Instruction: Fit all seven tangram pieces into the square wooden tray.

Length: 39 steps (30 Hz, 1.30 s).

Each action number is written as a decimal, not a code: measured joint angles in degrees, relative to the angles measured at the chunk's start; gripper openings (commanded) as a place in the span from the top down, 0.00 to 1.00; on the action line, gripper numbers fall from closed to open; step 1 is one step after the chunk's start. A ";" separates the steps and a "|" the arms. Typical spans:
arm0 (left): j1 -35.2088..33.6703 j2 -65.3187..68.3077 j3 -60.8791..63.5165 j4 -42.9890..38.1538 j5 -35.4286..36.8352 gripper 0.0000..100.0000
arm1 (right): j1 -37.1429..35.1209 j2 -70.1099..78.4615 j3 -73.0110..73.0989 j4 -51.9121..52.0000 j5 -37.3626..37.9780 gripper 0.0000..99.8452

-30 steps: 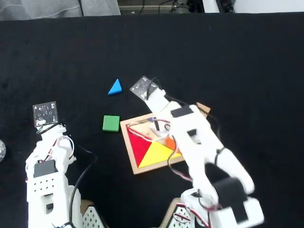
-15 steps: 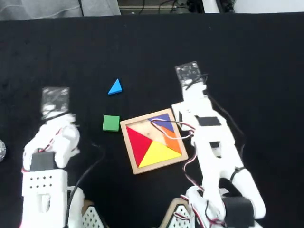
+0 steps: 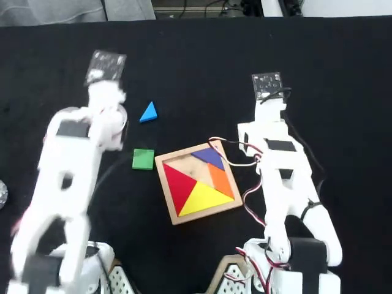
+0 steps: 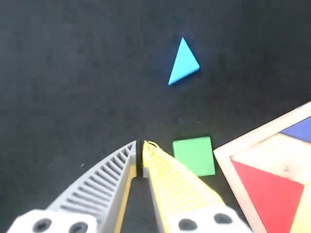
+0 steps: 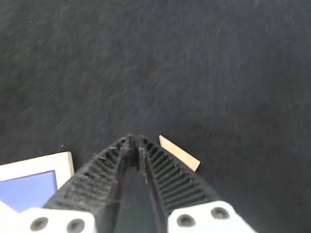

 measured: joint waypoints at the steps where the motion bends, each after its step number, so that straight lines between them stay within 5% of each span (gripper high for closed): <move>1: 0.44 5.36 -4.04 1.05 0.00 0.94 | 0.00 0.35 0.00 -0.44 -0.18 0.99; 14: 4.13 59.96 -62.24 19.25 -13.27 0.75 | 0.09 2.11 0.00 -1.23 -0.18 0.99; 21: 1.85 78.77 -87.65 22.33 -8.88 0.69 | 0.09 2.11 0.00 -1.23 -0.18 0.99; 32: 1.76 98.99 -115.60 32.79 -15.91 0.69 | 0.09 2.11 0.00 -1.23 -0.18 0.99; 39: 1.85 101.01 -118.77 32.53 -16.44 0.69 | 0.09 2.11 0.00 -1.23 -0.18 0.99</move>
